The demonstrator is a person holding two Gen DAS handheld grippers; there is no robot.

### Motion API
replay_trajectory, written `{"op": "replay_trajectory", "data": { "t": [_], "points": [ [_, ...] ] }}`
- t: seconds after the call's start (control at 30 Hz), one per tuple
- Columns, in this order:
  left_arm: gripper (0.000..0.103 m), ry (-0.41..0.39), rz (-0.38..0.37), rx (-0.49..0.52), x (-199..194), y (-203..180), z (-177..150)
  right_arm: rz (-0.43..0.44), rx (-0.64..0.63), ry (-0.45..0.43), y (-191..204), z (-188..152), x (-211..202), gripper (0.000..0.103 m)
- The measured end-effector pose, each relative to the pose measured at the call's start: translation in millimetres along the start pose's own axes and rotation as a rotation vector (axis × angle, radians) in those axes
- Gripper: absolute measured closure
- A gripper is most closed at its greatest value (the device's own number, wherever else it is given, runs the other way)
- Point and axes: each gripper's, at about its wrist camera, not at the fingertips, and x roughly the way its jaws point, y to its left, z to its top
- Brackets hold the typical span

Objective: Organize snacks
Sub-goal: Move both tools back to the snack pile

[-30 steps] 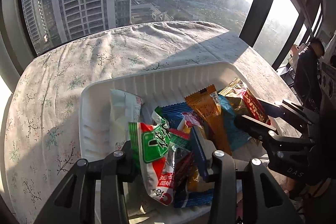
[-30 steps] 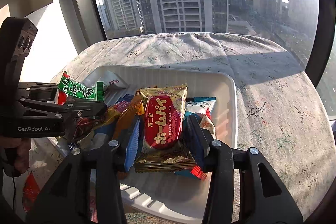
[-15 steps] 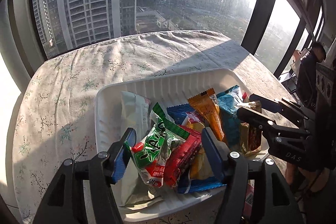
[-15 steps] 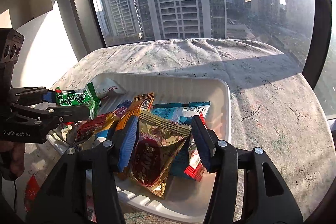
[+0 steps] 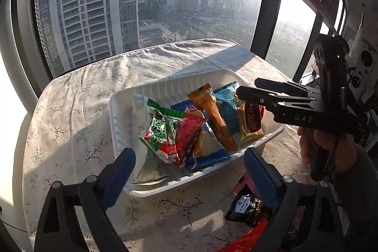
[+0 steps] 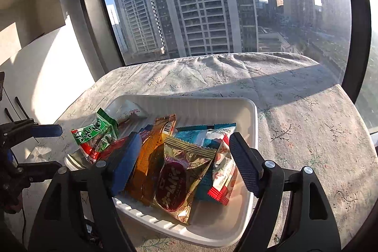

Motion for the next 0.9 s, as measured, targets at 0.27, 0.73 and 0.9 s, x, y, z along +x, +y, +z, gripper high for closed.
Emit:
{"op": "replay_trajectory", "data": {
  "t": [0.27, 0.73, 0.9],
  "points": [
    [0.0, 0.011, -0.052, 0.246, -37.0, -36.8, -57.1, 0.093, 0.0, 0.066, 22.8, 12.8, -28.6, 0.023],
    [0.007, 0.208, -0.1, 0.626, -20.8, -91.5, -94.6, 0.201, 0.072, 0.164, 31.5, -94.9, -146.1, 0.023],
    [0.021, 0.284, -0.144, 0.556, -7.3, -85.6, -92.7, 0.213, 0.2, 0.122, 7.7, -130.6, -182.3, 0.023]
  ]
}}
